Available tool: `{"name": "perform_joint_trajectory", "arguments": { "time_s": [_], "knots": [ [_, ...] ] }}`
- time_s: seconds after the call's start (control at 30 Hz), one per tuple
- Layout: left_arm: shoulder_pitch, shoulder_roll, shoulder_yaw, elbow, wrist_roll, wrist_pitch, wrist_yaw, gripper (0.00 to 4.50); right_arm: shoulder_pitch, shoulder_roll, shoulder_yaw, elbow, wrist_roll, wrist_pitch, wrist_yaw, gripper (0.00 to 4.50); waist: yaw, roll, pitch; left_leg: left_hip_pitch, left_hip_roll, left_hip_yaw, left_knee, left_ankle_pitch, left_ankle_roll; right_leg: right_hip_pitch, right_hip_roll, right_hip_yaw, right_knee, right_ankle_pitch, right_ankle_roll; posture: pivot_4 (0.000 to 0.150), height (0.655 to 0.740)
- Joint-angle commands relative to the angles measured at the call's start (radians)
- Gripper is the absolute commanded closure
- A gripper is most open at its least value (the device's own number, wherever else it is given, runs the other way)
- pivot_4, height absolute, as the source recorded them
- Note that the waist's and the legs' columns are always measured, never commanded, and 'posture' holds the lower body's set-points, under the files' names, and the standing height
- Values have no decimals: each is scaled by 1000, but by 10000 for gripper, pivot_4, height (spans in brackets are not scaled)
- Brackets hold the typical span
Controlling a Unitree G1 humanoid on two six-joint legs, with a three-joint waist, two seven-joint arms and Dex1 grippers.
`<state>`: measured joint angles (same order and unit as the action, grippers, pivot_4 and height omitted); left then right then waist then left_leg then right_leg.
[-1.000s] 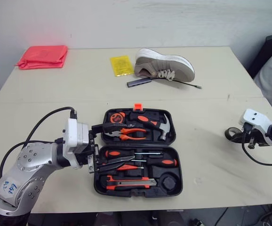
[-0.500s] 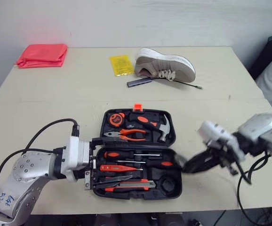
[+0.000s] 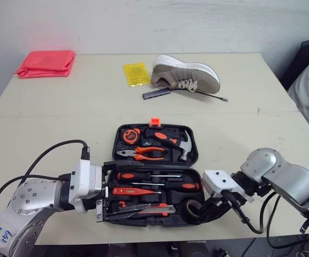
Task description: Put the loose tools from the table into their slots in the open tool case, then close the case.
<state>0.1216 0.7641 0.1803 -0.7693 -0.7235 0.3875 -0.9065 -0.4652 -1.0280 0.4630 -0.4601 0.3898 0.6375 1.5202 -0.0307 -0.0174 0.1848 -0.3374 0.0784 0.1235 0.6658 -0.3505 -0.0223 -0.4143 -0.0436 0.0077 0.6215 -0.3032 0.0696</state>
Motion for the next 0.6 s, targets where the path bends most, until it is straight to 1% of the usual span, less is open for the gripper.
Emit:
{"name": "perform_joint_trajectory", "arguments": {
  "time_s": [0.03, 0.13, 0.27, 0.33, 0.37, 0.47, 0.53, 0.6],
  "knots": [
    [4, 11, 27, -35, -29, 4, 9, 0, 0, 14, 37, 27, -95, -39, -37, 44762, 0, -1, -1, 0, 0, 0, 0, 0, 0, 0, 0, 0, 0, 0, 0, 1500, 7400],
    [4, 13, 31, -37, -33, 10, 11, 0, -12, 11, 52, 31, -143, -53, -42, 44762, 0, -1, -1, 1, 0, 0, 0, 0, 0, 1, -1, 0, 0, 0, 0, 1500, 7400],
    [1, 14, 31, -37, -35, 15, 14, 0, -34, 3, 75, 22, -171, -39, -27, 44762, 0, -2, -1, 1, 0, 1, 1, 0, 0, 1, -1, 1, 0, 0, -1, 1500, 7400],
    [-6, 12, 27, -36, -33, 16, 20, 0, -38, 6, 81, 23, -172, -37, -22, 44762, 0, -3, -2, 2, 0, 1, 1, 1, 1, 1, -2, 1, 0, -7, -14, 1500, 7400],
    [-9, 11, 25, -35, -32, 17, 23, 0, -38, 8, 81, 24, -169, -45, -15, 44762, 0, -3, -2, 2, 0, 1, 1, 1, 1, 2, -2, 1, 0, -7, -14, 1500, 7400],
    [-14, 10, 26, -34, -31, 16, 30, 0, -27, 26, 59, 29, -148, -63, -22, 32167, 2, -4, -2, 2, 0, 1, 1, 1, 2, 2, -3, 1, 0, -6, -14, 1500, 7400],
    [-11, 13, 32, -33, -32, 16, 31, 0, -10, 43, 13, 28, -58, -76, 23, 22840, 3, -5, -3, 2, 0, 0, 1, 1, 2, 2, -2, 1, 0, -6, -14, 1500, 7400],
    [-5, 16, 41, -33, -32, 15, 30, 0, 1, 31, -50, 28, 69, -66, 81, 13602, 3, -5, -2, 2, 0, 0, 1, 1, 2, 2, -2, 1, 0, -6, -13, 1500, 7400]
  ]
}}
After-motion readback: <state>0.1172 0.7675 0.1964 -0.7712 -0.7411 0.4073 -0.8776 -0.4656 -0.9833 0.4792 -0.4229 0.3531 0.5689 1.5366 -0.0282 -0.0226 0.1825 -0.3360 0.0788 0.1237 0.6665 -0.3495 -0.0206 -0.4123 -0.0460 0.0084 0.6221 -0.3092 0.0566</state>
